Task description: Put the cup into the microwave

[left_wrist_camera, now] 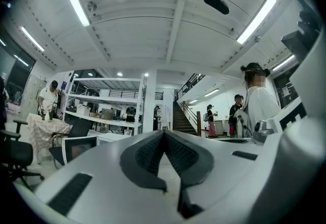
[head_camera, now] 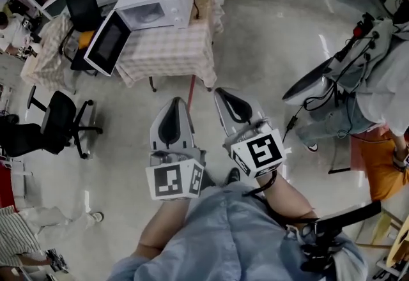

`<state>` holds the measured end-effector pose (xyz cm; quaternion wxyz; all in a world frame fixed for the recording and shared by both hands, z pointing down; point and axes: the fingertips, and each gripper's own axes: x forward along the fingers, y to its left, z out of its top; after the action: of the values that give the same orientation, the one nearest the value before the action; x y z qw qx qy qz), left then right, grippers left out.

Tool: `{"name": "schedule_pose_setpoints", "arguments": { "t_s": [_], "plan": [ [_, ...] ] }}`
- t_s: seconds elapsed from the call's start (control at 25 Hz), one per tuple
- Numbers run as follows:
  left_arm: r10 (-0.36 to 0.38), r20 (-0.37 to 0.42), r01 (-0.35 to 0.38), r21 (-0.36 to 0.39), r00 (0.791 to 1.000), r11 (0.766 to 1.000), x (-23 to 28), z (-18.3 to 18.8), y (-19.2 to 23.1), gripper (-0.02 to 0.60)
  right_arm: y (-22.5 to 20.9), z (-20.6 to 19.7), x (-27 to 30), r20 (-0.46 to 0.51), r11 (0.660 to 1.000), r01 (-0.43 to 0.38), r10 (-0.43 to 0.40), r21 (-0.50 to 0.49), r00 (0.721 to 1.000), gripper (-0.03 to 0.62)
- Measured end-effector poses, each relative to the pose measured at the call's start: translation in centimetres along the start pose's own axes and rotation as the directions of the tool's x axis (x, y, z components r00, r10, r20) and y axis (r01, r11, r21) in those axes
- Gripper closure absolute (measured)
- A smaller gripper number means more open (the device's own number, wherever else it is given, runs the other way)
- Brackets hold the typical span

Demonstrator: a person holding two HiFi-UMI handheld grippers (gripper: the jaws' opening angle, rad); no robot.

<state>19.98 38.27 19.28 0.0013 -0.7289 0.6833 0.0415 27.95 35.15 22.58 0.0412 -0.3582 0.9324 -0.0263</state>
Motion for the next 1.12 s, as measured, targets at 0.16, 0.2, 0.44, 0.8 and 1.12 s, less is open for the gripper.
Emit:
{"name": "schedule_pose_setpoints", "arguments": {
  "t_s": [0.16, 0.2, 0.44, 0.8, 1.12],
  "plan": [
    [0.007, -0.021, -0.007, -0.010, 1.000, 1.000, 0.0, -1.4, 0.2, 0.575, 0.0, -1.3, -0.1, -0.017, 1.000, -0.006, 0.006, 0.005, 1.000, 0.594],
    [0.006, -0.022, -0.006, -0.013, 1.000, 1.000, 0.2, -1.6, 0.2, 0.575, -0.1, -1.7, -0.1, -0.023, 1.000, -0.003, 0.003, 0.009, 1.000, 0.594],
    [-0.007, -0.016, 0.007, -0.032, 1.000, 0.999, 2.9, -1.9, 1.5, 0.575, -1.5, -2.3, 2.2, -0.043, 1.000, 0.015, -0.015, 0.001, 0.999, 0.594],
    [-0.048, -0.007, 0.047, -0.045, 0.999, 0.998, 6.2, -1.8, 3.9, 0.575, -1.7, -2.2, 6.5, -0.046, 0.999, 0.033, -0.034, -0.030, 0.998, 0.594],
    [-0.054, -0.017, 0.053, -0.060, 0.998, 0.997, 7.0, -2.3, 3.5, 0.575, -2.6, -2.6, 6.7, -0.065, 0.999, 0.043, -0.044, -0.030, 0.997, 0.594]
  ]
}}
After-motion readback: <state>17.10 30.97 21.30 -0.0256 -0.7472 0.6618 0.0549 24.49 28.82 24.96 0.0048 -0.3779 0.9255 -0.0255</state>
